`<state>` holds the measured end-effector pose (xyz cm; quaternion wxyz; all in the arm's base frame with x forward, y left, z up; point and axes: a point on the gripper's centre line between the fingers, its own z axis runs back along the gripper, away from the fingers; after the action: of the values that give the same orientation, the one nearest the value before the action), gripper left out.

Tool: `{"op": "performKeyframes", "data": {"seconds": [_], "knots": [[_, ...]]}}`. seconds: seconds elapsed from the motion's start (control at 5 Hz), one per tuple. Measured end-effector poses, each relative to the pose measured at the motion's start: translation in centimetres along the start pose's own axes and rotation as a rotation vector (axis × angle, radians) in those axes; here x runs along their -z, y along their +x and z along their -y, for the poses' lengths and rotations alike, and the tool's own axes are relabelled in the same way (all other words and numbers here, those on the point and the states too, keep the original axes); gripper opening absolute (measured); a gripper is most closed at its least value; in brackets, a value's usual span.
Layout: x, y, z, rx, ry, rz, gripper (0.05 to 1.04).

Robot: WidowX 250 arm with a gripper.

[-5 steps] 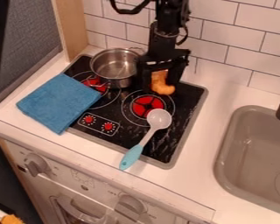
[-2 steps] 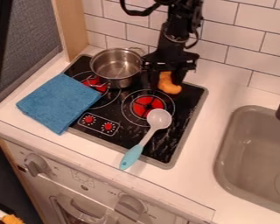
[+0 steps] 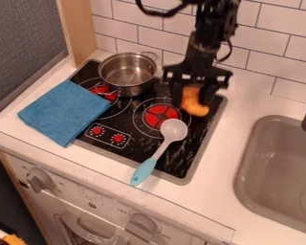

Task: Put the bread into the silver pan

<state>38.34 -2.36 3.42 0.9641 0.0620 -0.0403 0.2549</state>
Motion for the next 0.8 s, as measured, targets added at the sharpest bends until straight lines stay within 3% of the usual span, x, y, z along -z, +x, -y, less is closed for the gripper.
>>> {"op": "performKeyframes", "data": {"seconds": [0.4, 0.6, 0.8], "knots": [[-0.8, 4.2, -5.8, 0.009, -0.126, -0.039, 0.654], [-1.4, 5.3, -7.1, 0.04, -0.184, -0.046, 0.654], [-1.4, 6.4, -9.1, 0.024, -0.208, -0.038, 0.654]]}}
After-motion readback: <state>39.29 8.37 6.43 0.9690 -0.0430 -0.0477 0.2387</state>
